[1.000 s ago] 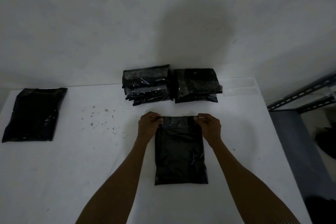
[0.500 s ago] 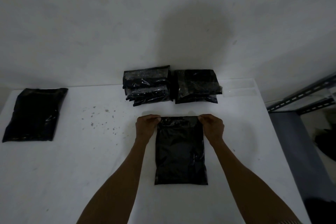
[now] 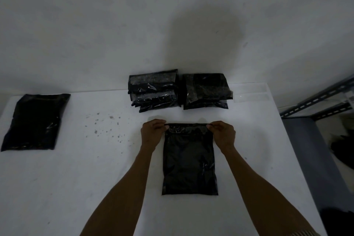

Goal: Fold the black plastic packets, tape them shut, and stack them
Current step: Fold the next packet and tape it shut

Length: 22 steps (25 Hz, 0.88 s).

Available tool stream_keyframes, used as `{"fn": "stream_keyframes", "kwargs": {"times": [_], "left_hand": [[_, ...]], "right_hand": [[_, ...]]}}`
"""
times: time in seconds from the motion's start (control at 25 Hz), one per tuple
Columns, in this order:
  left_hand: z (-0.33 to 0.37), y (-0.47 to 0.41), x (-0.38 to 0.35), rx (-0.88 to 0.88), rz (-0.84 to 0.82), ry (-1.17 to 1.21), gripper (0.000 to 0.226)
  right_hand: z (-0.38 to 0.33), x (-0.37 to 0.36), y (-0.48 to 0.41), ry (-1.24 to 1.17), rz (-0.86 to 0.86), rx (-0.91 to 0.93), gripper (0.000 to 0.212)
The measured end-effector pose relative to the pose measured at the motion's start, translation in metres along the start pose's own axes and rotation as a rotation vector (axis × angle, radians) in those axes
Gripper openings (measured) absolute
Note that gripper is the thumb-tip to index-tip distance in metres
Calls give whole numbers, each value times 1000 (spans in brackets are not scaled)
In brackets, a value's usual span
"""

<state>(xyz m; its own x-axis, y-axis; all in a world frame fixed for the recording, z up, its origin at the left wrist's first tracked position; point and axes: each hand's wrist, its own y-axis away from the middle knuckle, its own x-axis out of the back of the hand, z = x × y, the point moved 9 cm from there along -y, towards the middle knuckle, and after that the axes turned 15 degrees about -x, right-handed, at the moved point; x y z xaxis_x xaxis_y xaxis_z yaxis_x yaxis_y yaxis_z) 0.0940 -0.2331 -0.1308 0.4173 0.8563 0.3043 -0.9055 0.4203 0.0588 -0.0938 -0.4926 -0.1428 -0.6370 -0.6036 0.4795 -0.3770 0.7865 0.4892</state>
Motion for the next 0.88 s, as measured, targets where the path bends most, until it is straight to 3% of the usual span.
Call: {"fn": "stream_keyframes", "kwargs": {"times": [0.28, 0.4, 0.48, 0.6, 0.68, 0.76, 0.88], "left_hand": [[2, 2, 0, 9, 54, 2, 19], [4, 2, 0, -18, 34, -42, 37], [13, 7, -8, -182, -79, -240, 64], [27, 41, -35, -533, -353, -568, 80], [21, 72, -45, -670, -497, -705, 87], [9, 90, -37, -623, -481, -840, 98], [11, 98, -10, -431, -259, -771, 98]], "right_hand": [[-7, 4, 1, 50, 52, 58, 10], [-2, 4, 1, 34, 36, 12, 42], [-8, 11, 16, 97, 119, 102, 61], [-12, -13, 69, 357, 69, 460, 37], [15, -34, 102, 565, -25, 577, 36], [44, -33, 113, 635, 4, 555, 46], [51, -8, 114, 560, 134, 426, 47]]}}
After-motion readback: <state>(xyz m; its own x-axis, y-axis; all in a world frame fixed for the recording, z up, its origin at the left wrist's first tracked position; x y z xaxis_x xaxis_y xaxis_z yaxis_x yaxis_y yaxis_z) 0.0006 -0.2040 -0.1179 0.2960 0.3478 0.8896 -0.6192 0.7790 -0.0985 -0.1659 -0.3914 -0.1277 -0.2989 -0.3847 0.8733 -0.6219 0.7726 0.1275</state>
